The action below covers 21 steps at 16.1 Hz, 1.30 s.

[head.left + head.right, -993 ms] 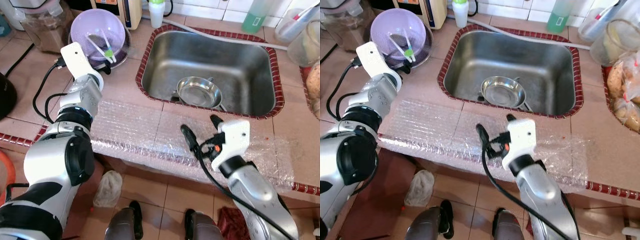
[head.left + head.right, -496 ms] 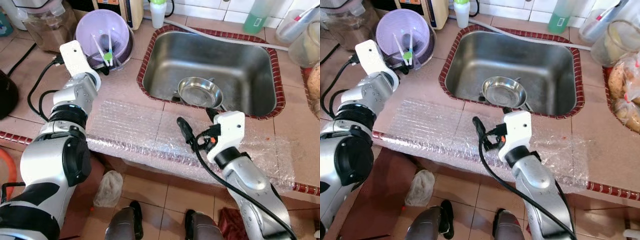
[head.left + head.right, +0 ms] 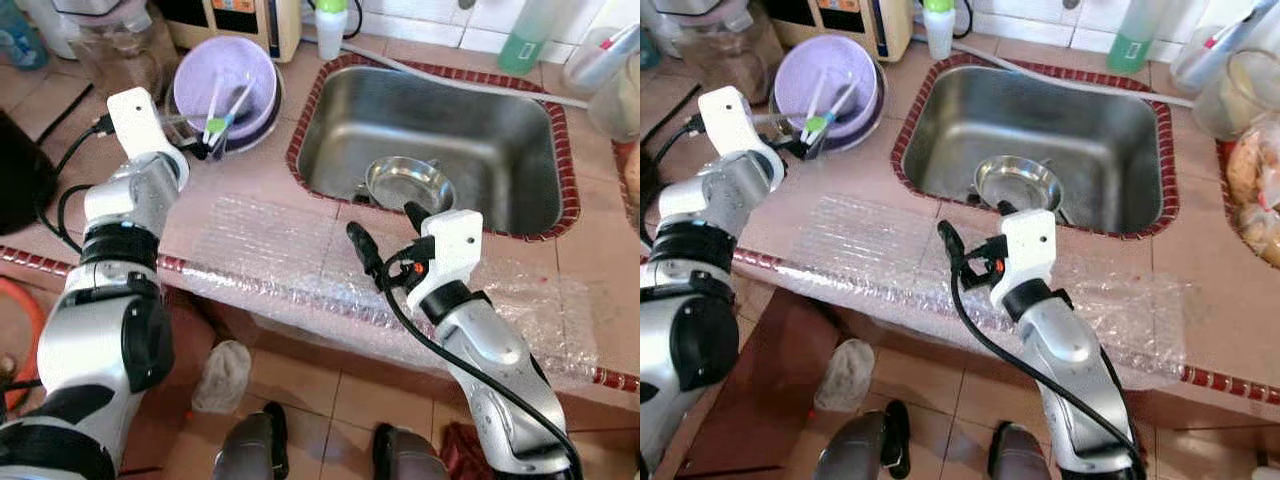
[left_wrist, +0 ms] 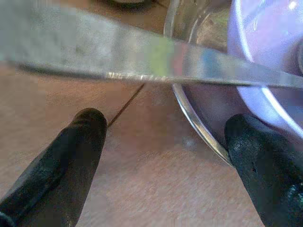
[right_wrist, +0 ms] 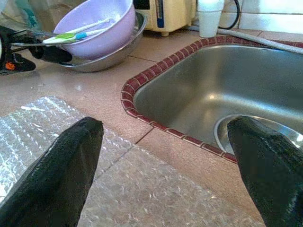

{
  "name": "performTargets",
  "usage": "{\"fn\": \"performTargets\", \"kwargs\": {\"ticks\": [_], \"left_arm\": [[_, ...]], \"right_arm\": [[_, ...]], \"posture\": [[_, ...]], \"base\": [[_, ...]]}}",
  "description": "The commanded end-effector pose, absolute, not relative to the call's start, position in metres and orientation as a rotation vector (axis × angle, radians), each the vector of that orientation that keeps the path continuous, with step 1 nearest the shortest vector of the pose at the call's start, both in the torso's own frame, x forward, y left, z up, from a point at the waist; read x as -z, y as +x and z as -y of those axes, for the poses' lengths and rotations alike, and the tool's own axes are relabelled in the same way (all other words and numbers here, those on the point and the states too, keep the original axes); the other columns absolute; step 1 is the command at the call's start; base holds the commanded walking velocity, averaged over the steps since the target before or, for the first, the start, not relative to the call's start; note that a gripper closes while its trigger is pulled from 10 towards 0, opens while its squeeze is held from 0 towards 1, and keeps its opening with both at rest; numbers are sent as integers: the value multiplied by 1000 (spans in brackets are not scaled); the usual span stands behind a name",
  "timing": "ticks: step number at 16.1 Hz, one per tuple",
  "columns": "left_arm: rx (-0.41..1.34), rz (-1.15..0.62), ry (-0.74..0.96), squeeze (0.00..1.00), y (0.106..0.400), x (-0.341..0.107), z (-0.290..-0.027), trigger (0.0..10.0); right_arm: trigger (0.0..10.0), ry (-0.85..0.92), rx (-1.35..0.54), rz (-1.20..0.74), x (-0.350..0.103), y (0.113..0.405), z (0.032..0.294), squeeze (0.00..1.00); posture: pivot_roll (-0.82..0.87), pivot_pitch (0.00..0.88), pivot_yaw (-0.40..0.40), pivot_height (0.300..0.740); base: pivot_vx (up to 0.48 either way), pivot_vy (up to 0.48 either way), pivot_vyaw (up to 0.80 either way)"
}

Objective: Kitchen organization

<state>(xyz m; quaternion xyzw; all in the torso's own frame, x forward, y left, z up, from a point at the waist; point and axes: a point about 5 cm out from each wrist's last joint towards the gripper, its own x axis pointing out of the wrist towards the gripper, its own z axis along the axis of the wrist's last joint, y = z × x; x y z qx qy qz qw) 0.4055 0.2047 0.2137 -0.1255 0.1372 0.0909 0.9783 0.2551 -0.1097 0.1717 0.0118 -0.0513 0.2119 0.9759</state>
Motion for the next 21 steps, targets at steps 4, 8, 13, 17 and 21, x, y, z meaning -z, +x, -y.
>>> {"fn": "performTargets", "kwargs": {"ticks": [4, 8, 13, 17, 21], "left_arm": [[-175, -335, -241, 0, 391, -208, -208, 10000], [-152, -344, -207, 0, 382, -210, -211, 10000], [-50, -393, -195, 0, 367, -205, -195, 10000], [53, -426, -189, 0, 357, -202, -179, 10000], [131, -448, -189, 0, 347, -201, -168, 10000]], "right_arm": [[10000, 35, -432, 111, -169, 259, 109, 0], [10000, 47, -443, 129, -169, 264, 103, 0], [10000, 46, -445, 140, -166, 268, 102, 0], [10000, 43, -455, 151, -166, 270, 98, 0], [10000, 38, -465, 156, -165, 273, 97, 0]], "posture": [[-30, 143, 85, 740], [-15, 128, 96, 740], [0, 107, 102, 740], [6, 96, 100, 740], [10, 89, 94, 740]], "base": [[0, 0, 0], [0, 0, 0], [0, 0, 0], [0, 0, 0], [0, 0, 0]]}}
